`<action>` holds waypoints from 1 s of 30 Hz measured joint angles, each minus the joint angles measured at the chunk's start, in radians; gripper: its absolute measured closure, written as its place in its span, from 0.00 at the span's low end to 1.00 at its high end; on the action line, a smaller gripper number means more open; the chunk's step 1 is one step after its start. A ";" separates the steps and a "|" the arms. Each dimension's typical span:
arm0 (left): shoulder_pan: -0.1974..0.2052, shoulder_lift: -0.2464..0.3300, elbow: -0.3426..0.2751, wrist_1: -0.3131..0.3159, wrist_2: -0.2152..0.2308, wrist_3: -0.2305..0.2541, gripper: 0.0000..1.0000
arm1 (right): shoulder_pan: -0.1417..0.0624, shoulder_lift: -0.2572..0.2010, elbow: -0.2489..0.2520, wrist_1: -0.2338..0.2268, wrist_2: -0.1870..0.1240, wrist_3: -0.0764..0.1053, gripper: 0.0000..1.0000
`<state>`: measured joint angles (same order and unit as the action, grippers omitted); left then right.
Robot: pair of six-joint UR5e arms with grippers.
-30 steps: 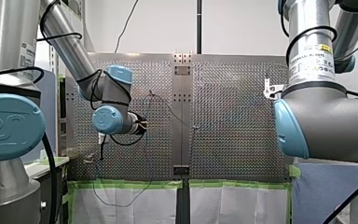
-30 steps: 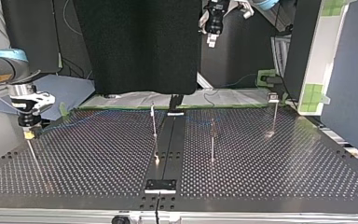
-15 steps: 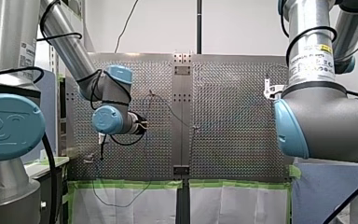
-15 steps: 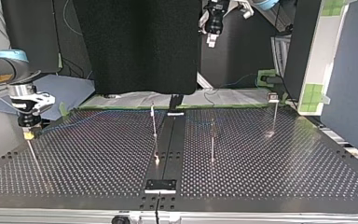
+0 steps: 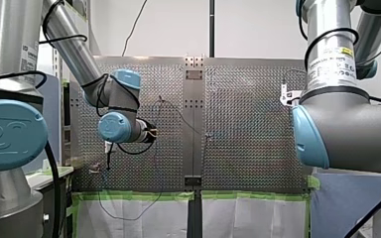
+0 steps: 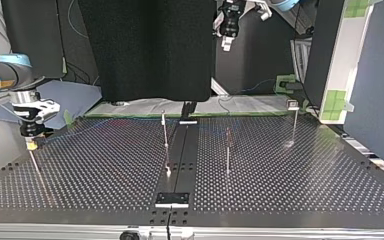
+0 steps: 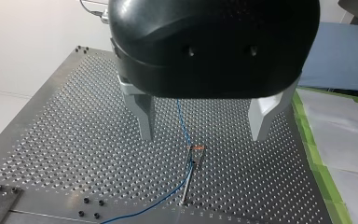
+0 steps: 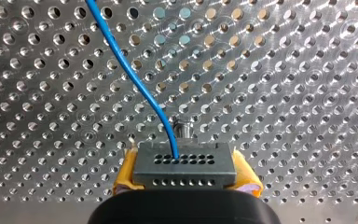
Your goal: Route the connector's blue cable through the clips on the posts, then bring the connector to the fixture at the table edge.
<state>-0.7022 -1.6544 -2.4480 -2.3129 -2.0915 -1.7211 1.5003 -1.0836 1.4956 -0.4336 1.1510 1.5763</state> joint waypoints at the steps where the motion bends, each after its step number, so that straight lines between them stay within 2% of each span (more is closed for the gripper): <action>1: 0.000 0.000 0.000 0.000 0.000 0.000 0.00 | 0.000 0.001 0.000 -0.001 0.000 0.000 1.00; 8: 0.000 0.000 0.001 -0.001 0.000 0.000 0.00 | 0.002 0.004 0.000 -0.004 0.001 -0.006 1.00; 10: 0.000 0.000 0.001 -0.002 0.000 0.000 0.00 | 0.002 0.004 0.001 -0.006 0.001 -0.010 0.77; 11: 0.000 0.000 0.001 -0.002 0.000 0.000 0.00 | 0.002 0.004 0.000 -0.006 0.001 -0.013 0.77; 12: 0.000 0.000 0.001 -0.002 0.000 0.000 0.00 | 0.002 0.004 0.000 -0.007 0.001 -0.014 0.64; 13: 0.000 0.000 0.001 -0.002 0.000 0.000 0.00 | 0.002 0.005 0.000 -0.007 0.002 -0.015 0.56; 14: 0.000 0.000 0.002 -0.002 0.000 0.000 0.00 | 0.002 0.005 0.000 -0.008 0.002 -0.017 0.56; 16: 0.000 0.000 0.002 -0.002 0.000 0.000 0.00 | 0.003 0.006 0.000 -0.008 0.004 -0.018 0.40; 17: 0.000 0.000 0.002 -0.002 0.000 0.000 0.00 | 0.003 0.007 -0.001 -0.008 0.005 -0.018 0.40; 19: 0.000 0.000 0.002 -0.002 0.000 0.000 0.00 | 0.003 0.007 0.000 -0.008 0.006 -0.019 0.29; 20: 0.000 0.000 0.002 -0.002 0.000 0.000 0.00 | 0.003 0.007 0.000 -0.008 0.007 -0.019 0.29; 22: 0.000 0.000 0.002 -0.002 0.000 0.000 0.00 | 0.002 0.007 0.000 -0.007 0.007 -0.019 0.21; 29: 0.000 0.000 0.002 -0.002 0.000 0.000 0.00 | 0.002 0.008 0.000 -0.004 0.006 -0.016 0.15; 30: 0.000 0.000 0.002 -0.002 0.000 0.000 0.00 | 0.002 0.008 0.000 -0.003 0.006 -0.014 0.11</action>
<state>-0.7023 -1.6543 -2.4460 -2.3150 -2.0915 -1.7210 1.5023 -1.0754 1.4956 -0.4368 1.1569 1.5623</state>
